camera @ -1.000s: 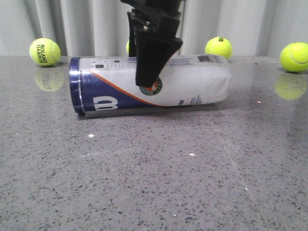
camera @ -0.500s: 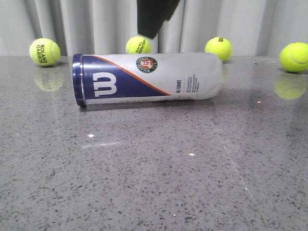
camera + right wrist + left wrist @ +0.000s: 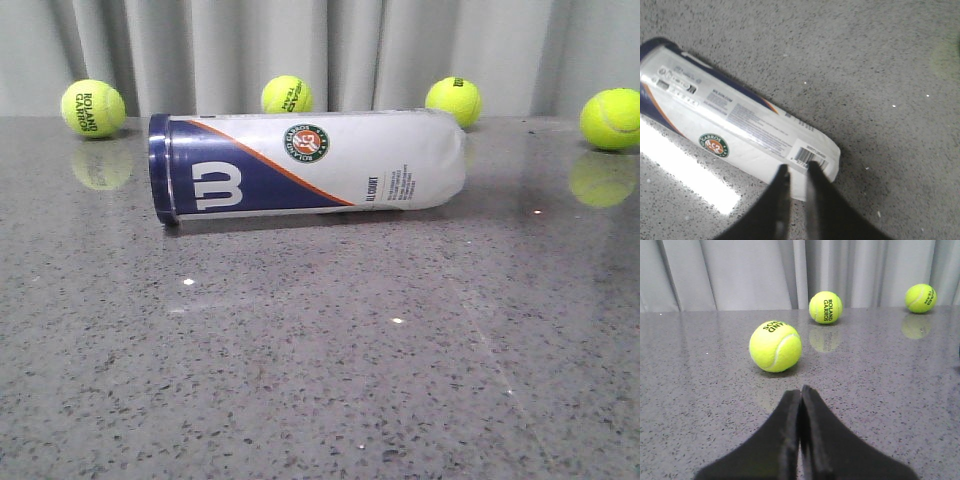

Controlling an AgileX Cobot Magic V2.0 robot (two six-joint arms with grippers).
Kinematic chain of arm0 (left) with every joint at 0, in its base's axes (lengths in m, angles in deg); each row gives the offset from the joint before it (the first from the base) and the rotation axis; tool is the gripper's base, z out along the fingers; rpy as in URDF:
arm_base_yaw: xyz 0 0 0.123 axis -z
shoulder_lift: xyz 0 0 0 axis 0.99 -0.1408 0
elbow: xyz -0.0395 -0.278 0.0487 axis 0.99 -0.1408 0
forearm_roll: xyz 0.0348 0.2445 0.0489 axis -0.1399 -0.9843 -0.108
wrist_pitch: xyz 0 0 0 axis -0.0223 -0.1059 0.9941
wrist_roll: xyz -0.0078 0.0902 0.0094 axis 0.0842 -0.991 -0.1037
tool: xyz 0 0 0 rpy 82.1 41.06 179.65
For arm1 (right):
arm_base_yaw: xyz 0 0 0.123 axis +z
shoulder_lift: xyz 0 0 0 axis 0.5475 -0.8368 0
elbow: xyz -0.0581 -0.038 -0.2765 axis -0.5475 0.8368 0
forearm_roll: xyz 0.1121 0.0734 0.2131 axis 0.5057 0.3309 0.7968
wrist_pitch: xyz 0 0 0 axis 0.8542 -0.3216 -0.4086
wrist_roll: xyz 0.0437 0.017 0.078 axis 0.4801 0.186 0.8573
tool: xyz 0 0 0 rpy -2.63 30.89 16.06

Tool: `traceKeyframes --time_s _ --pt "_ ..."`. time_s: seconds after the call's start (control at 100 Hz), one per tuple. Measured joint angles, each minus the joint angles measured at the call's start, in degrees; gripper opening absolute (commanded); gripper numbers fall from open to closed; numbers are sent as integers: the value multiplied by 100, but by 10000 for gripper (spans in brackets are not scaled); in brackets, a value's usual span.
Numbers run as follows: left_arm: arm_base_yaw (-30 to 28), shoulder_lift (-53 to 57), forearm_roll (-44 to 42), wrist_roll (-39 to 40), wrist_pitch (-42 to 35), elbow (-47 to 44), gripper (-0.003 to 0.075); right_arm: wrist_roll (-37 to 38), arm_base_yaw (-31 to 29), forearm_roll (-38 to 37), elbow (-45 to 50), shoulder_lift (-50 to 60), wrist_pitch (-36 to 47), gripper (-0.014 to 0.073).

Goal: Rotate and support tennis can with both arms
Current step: 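Withdraw the right gripper upward away from the can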

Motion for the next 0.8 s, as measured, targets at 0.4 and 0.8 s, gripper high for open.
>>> traceKeyframes --time_s 0.4,0.8 --pt "0 0 0 0 0 0 -20 467 -278 -18 1028 1009 -12 -67" --pt "0 0 0 0 0 0 -20 1030 -312 -32 3427 2859 897 -67"
